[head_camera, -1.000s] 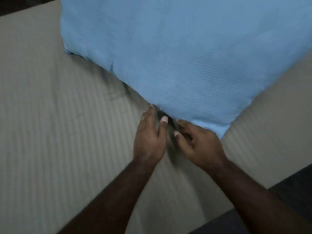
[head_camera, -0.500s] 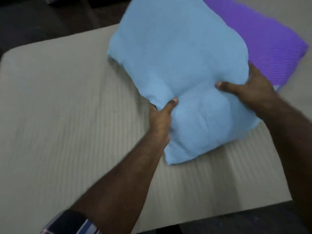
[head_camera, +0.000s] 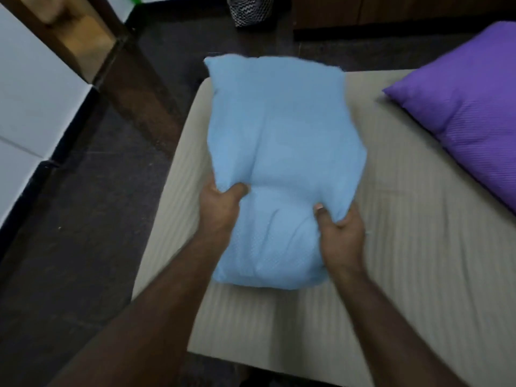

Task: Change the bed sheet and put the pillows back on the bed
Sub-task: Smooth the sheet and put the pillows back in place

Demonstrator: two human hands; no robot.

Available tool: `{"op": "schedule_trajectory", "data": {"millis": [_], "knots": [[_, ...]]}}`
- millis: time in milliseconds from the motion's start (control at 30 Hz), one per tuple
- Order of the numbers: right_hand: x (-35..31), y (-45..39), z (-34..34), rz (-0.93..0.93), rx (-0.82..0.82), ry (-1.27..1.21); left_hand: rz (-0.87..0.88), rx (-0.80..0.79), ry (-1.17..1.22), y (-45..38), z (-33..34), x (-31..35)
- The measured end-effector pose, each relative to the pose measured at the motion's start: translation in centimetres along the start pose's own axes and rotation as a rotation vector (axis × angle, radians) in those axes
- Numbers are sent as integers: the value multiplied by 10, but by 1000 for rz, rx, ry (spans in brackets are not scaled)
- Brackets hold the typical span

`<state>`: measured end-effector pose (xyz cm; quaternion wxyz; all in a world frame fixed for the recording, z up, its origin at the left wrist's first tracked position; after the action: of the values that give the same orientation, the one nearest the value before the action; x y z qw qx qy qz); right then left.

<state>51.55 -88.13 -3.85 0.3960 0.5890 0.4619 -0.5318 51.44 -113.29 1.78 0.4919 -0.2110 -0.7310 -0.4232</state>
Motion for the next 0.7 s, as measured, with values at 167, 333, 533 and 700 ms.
{"op": "schedule_trajectory", "data": {"millis": [167,333,533,700], "knots": [[-5,94,129,-12,-113,52,-51,162,-64,-35,-149,-20],[40,142,165,151,-312,354,-226,37,-270,-65,-190,-88],[73,117,153,319,-467,437,-232,257,-644,-84,-193,-108],[76,101,141,363,-618,436,137,453,-896,-45,-158,-74]]}}
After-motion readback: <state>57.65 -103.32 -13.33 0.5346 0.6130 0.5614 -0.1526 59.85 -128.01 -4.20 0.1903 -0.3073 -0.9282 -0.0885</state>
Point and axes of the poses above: each hand's wrist, its own y-axis away from the middle knuckle, its own z-axis out of the palm, x = y × z, the point moved 8 cm from there along -y, towards the middle knuckle, and after that the axes turned 11 degrees about -z, right-handed, at the moved point
